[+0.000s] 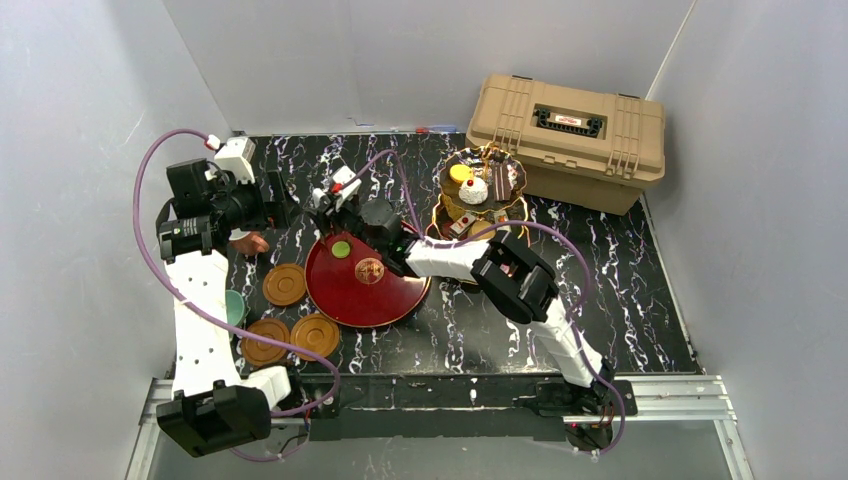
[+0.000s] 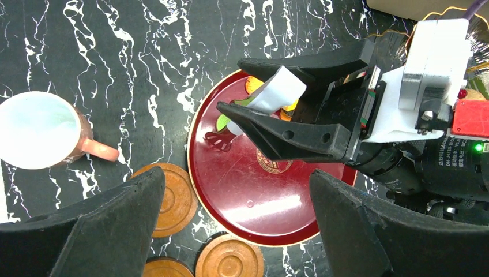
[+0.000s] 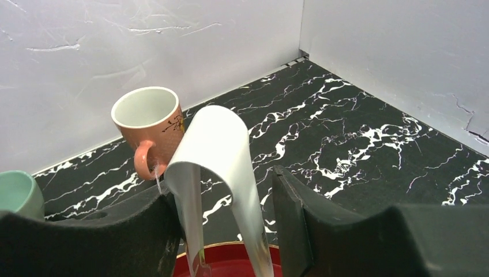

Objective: Serve the afternoon tea
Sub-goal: Pick up the desert from the tray.

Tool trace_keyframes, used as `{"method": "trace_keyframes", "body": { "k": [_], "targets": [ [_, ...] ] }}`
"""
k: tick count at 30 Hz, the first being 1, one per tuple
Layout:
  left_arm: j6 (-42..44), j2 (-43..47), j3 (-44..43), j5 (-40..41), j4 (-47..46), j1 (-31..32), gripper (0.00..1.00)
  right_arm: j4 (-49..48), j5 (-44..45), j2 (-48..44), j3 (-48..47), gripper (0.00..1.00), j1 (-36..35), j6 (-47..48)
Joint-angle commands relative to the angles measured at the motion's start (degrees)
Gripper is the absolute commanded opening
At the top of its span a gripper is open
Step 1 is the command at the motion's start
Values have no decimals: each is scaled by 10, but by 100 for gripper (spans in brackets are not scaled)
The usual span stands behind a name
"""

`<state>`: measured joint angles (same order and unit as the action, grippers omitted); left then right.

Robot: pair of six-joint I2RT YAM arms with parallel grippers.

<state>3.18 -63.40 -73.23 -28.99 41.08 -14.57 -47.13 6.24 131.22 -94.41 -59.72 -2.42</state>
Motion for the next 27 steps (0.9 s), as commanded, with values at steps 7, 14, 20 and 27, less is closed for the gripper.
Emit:
{"method": "trace_keyframes", "body": {
  "k": [7, 14, 20, 27],
  "targets": [
    [13, 14, -15, -14, -1, -4, 94, -44, 8, -36, 42, 48, 10, -1],
    [6, 17, -11, -17, -3, -5, 94, -50, -1, -53, 81, 19, 11, -1],
    [15, 22, -19, -11, 6, -5, 94, -36, -12, -78, 61, 12, 11, 7],
    [15, 25, -21, -17, 13, -5, 94, 57, -29, -220, 79, 10, 10, 19]
  ]
}}
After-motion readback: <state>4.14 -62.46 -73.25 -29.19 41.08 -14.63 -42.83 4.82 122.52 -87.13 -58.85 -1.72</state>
